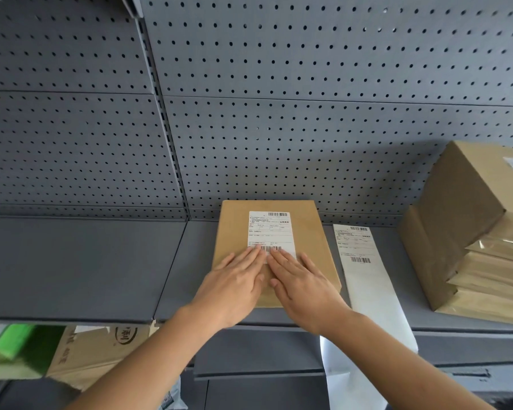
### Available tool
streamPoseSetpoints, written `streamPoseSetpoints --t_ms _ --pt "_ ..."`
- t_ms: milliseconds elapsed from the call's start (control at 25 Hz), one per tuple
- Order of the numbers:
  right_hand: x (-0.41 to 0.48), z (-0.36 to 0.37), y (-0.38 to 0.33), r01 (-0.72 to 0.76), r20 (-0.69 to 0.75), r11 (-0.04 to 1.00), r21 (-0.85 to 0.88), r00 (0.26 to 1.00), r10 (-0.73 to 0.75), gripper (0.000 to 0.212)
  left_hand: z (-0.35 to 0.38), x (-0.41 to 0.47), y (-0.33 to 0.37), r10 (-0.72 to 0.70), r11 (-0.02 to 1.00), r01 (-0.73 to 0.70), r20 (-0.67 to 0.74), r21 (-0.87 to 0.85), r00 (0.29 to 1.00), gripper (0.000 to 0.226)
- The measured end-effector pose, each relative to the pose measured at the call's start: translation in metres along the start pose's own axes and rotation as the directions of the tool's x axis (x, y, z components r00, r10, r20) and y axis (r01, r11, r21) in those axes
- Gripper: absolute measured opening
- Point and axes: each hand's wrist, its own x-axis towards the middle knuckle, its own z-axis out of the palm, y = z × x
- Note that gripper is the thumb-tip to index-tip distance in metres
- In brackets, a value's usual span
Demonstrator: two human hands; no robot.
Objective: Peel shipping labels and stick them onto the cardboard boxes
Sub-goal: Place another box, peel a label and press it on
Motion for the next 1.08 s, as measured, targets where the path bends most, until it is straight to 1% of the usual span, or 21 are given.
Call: streamPoseSetpoints --t_ms 160,280,400,440,520,560,600,680,720,760,800,880,960,1040,1080 --pt "-0.010 -0.002 0.016 -0.048 -0.023 0.998 -0.029 0.999 0.047 0.067 -0.003 -0.009 -0.009 -0.044 0.999 0.044 -0.007 0.011 0.999 0.059" --pt "-0.022 -0.006 0.033 -0.132 -0.027 0.991 -0.001 0.991 0.132 0.072 -0.003 -0.017 -0.022 -0.103 0.995 0.103 0.006 0.012 0.995 0.057" --pt "-0.031 -0.011 0.047 -0.215 -0.014 0.976 0.039 0.976 0.216 0.061 -0.003 -0.022 -0.035 -0.172 0.985 0.172 0.003 -0.025 0.985 0.058" --pt "-0.032 -0.013 0.048 -0.241 -0.006 0.967 0.080 0.970 0.242 0.059 -0.003 -0.023 -0.037 -0.197 0.979 0.197 -0.004 -0.061 0.980 0.059" --pt "-0.033 -0.011 0.052 -0.332 0.012 0.908 0.256 0.940 0.341 0.063 -0.002 -0.027 -0.036 -0.281 0.943 0.274 -0.009 -0.188 0.960 0.063" --pt "-0.032 -0.010 0.055 -0.398 0.054 0.837 0.374 0.911 0.409 0.068 -0.001 -0.029 -0.035 -0.341 0.898 0.328 0.008 -0.294 0.940 0.066" --pt "-0.032 -0.011 0.056 -0.451 0.104 0.747 0.489 0.880 0.463 0.076 -0.001 -0.031 -0.032 -0.402 0.822 0.381 0.042 -0.423 0.915 0.068" --pt "-0.032 -0.010 0.055 -0.528 0.214 0.517 0.674 0.809 0.547 0.086 -0.001 -0.034 -0.025 -0.493 0.590 0.438 0.127 -0.678 0.861 0.071" --pt "-0.032 -0.010 0.051 -0.558 0.273 0.410 0.721 0.773 0.573 0.083 -0.002 -0.035 -0.019 -0.511 0.464 0.428 0.161 -0.776 0.844 0.068" --pt "-0.032 -0.012 0.045 -0.574 0.318 0.331 0.749 0.750 0.580 0.074 -0.003 -0.037 -0.011 -0.522 0.364 0.411 0.183 -0.836 0.833 0.063" --pt "-0.032 -0.015 0.041 -0.580 0.339 0.281 0.764 0.732 0.590 0.065 -0.007 -0.038 -0.002 -0.536 0.310 0.397 0.186 -0.864 0.824 0.058" --pt "-0.033 -0.029 0.034 -0.560 0.330 0.222 0.798 0.715 0.616 0.054 -0.019 -0.041 0.012 -0.569 0.288 0.351 0.136 -0.891 0.811 0.052" --pt "-0.035 -0.057 0.032 -0.507 0.273 0.205 0.837 0.713 0.646 0.049 -0.041 -0.040 0.023 -0.572 0.295 0.269 0.056 -0.917 0.818 0.047" --pt "-0.039 -0.096 0.034 -0.415 0.149 0.239 0.878 0.711 0.687 0.042 -0.068 -0.035 0.036 -0.529 0.307 0.156 -0.032 -0.939 0.848 0.040" --pt "-0.044 -0.119 0.035 -0.363 0.070 0.272 0.892 0.702 0.708 0.040 -0.081 -0.030 0.044 -0.499 0.306 0.095 -0.074 -0.947 0.864 0.041"
